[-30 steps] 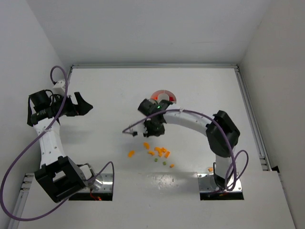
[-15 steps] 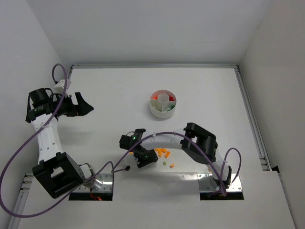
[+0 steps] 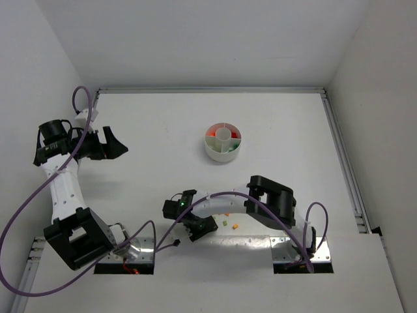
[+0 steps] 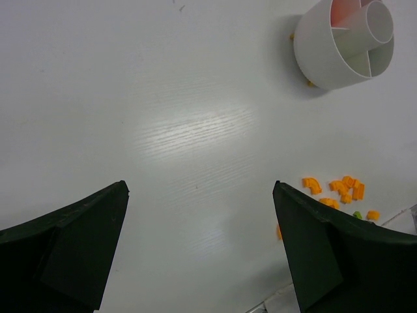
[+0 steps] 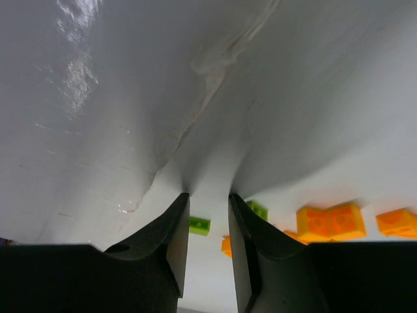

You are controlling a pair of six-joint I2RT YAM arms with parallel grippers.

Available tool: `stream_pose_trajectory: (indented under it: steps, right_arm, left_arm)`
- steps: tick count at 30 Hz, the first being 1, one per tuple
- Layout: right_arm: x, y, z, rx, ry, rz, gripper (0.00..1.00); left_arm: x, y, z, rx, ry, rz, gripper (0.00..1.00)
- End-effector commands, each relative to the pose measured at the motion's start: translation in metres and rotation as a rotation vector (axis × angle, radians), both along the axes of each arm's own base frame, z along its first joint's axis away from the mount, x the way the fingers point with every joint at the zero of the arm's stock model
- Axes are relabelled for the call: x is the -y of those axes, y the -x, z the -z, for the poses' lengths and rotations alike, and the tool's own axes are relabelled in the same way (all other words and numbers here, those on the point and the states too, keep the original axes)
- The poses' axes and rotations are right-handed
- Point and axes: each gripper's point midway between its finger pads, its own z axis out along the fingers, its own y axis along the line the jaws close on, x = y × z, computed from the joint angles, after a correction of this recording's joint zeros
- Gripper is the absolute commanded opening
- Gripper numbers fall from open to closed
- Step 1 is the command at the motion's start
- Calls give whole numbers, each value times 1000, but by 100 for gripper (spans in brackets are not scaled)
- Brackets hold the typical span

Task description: Sort the legos into containers by color

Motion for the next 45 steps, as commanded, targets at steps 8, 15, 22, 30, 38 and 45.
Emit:
stream_pose_trajectory:
  steps: [8,15,22,30,38,45]
  right_arm:
    - [7,-7,13,42,-28,-40,31]
    - [3,-14,14,54,-46,-57,24]
    - [10,-21,24,53,-17,-62,9]
    - [16,-29,29,48,-8,-51,0]
    - [-4,-38,9,44,-59,-28,0]
    - [-48,-39,-61,-1,-248,50,0]
  left_arm:
    - [6,0,-14,52,-16,36,99]
    - [6,0,-11,46,-8,30,99]
    - [5,-2,-15,62,-17,30,99]
    - [3,-2,-14,58,-23,25,99]
    - [4,-2,-14,54,-17,20,99]
    - [2,-6,-20,72,-21,13,99]
